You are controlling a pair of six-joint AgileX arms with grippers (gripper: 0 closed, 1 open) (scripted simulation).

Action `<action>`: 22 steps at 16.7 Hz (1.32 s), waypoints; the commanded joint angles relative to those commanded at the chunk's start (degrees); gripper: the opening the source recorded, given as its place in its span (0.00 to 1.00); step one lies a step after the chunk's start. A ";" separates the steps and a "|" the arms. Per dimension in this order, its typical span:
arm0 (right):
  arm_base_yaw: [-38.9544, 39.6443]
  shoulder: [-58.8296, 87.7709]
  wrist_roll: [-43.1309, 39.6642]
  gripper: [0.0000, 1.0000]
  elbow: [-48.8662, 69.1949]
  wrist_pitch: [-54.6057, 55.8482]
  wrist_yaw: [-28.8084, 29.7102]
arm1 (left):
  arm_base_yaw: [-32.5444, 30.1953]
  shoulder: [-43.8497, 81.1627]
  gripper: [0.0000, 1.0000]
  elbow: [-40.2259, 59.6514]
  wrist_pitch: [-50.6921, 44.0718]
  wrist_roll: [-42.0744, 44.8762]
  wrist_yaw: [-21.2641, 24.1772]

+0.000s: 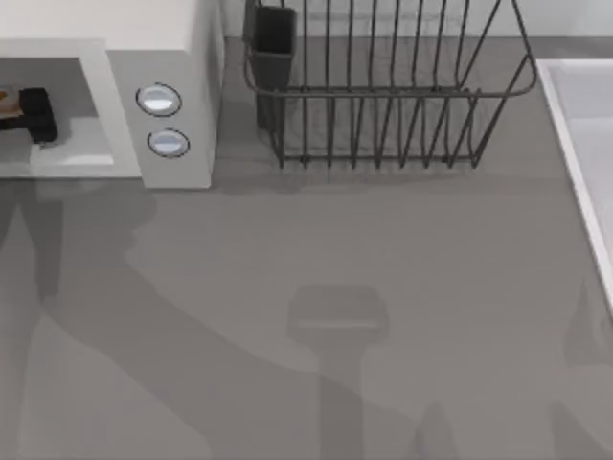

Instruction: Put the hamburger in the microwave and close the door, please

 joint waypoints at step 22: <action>0.00 0.00 0.00 1.00 0.00 0.00 0.00 | 8.09 -24.10 1.00 -41.15 24.42 3.75 7.31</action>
